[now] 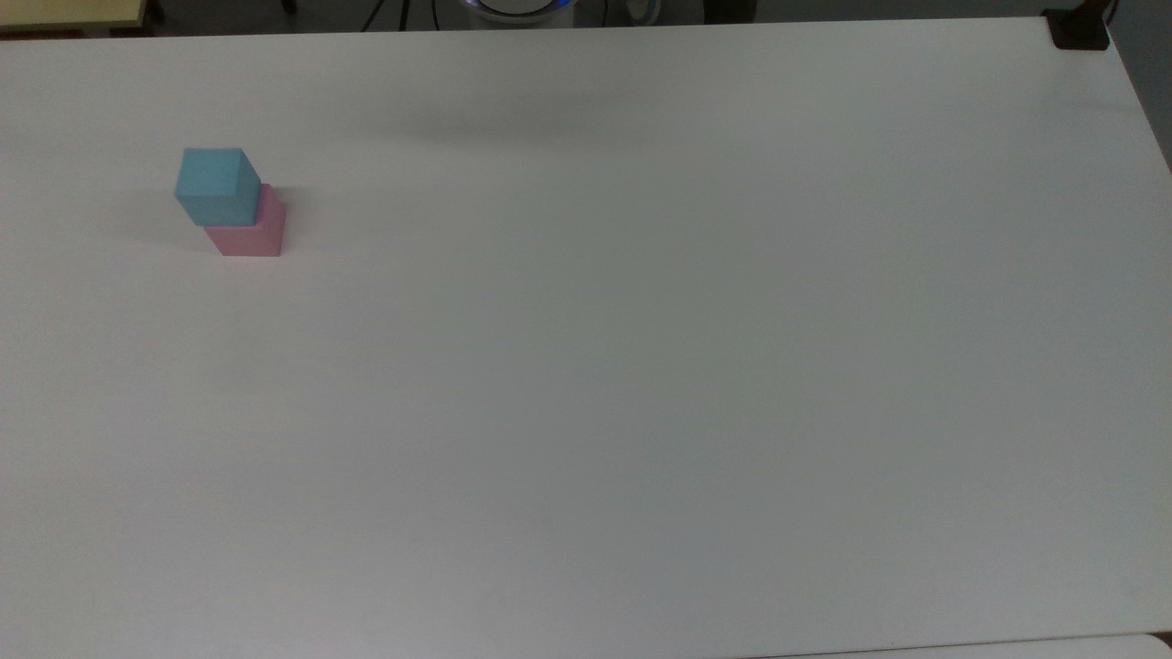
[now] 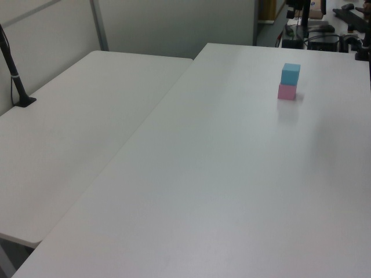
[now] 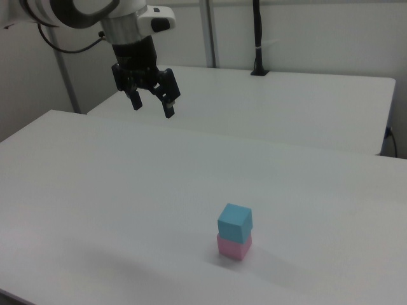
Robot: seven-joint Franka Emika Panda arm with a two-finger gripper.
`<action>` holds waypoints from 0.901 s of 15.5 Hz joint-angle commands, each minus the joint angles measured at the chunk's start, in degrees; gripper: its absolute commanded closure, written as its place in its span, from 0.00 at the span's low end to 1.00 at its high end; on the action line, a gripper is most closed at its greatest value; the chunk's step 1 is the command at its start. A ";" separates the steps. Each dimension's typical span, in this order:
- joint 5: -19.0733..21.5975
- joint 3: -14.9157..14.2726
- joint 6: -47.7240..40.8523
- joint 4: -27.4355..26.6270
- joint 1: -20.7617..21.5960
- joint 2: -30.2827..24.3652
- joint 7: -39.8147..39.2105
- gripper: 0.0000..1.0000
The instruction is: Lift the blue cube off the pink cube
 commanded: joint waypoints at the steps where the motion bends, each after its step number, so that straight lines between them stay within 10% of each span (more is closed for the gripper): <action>1: 0.42 -0.19 -1.95 -0.89 1.93 -0.60 -0.37 0.00; 14: 0.42 -0.28 -2.14 -0.80 1.41 -0.68 -0.37 0.00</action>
